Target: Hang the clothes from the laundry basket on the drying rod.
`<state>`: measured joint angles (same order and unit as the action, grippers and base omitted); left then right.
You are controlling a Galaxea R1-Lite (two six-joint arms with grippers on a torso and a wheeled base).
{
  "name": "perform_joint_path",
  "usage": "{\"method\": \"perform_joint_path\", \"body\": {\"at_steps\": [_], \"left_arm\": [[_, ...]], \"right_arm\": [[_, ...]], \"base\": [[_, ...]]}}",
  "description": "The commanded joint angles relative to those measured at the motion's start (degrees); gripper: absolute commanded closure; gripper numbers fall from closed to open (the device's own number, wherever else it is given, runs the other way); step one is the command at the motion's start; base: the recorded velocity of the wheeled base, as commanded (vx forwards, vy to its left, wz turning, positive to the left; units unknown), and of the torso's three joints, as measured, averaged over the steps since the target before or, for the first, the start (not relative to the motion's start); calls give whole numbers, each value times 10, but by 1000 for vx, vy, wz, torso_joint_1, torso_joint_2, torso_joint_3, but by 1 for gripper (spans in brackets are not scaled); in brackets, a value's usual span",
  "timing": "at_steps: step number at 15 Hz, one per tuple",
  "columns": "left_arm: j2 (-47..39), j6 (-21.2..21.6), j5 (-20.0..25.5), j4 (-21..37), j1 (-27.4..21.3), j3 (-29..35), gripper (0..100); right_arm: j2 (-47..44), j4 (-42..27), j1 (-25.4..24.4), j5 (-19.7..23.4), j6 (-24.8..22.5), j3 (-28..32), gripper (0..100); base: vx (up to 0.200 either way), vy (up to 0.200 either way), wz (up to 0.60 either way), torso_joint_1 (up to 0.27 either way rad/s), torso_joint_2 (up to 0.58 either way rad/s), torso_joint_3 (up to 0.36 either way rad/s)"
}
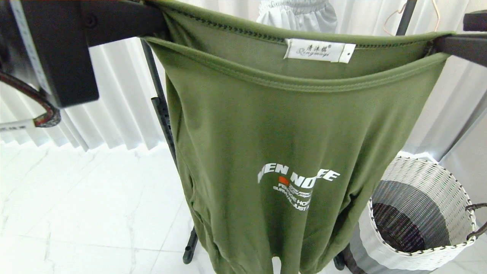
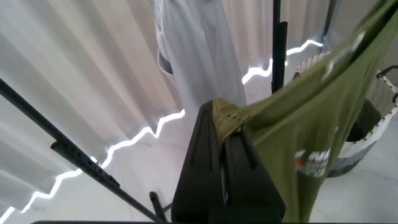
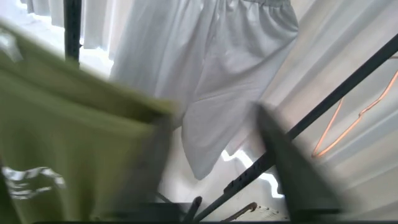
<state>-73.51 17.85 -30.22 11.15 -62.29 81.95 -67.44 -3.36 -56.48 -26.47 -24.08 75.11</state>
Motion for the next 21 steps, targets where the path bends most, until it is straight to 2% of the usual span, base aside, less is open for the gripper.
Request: {"method": "perform_joint_path", "body": {"at_steps": [1, 3, 5, 9, 11, 12, 15, 16, 18, 20, 21], "left_arm": [[-1, 1, 0, -1, 1, 1, 100], [-1, 3, 0, -13, 19, -1, 100], [-2, 14, 0, -15, 59, -4, 100], [-4, 16, 0, -15, 76, -5, 100], [-4, 16, 0, -15, 76, -5, 100], [-3, 16, 0, -15, 76, -5, 100], [-2, 16, 0, -15, 75, -5, 100], [-2, 16, 0, -15, 75, -5, 100], [-2, 16, 0, -15, 74, -5, 100], [-2, 16, 0, -15, 75, -5, 100], [-2, 16, 0, -15, 74, -5, 100]], "right_arm": [[10, 2, -1, 5, 0, -10, 0], [31, 1, -21, 19, 1, -24, 0], [57, -2, -53, 20, 1, -44, 0], [72, -2, -89, 21, 2, -54, 0], [71, -2, -89, 19, 7, -51, 0], [72, -5, -72, 17, 18, -52, 0], [56, -58, 96, 16, 21, -37, 0], [52, -84, 138, 16, 18, -27, 0], [49, -112, 222, 14, -12, -32, 0], [50, -110, 280, 16, -50, -39, 0], [49, -110, 313, 20, -52, -39, 0]], "base": [[0, 0, 0, 0, 0, 0], [0, 0, 0, 0, 0, 0], [0, 0, 0, 0, 0, 0], [0, 0, 0, 0, 0, 0], [0, 0, 0, 0, 0, 0], [0, 0, 0, 0, 0, 0], [0, 0, 0, 0, 0, 0], [0, 0, 0, 0, 0, 0], [0, 0, 0, 0, 0, 0], [0, 0, 0, 0, 0, 0], [0, 0, 0, 0, 0, 0]]}}
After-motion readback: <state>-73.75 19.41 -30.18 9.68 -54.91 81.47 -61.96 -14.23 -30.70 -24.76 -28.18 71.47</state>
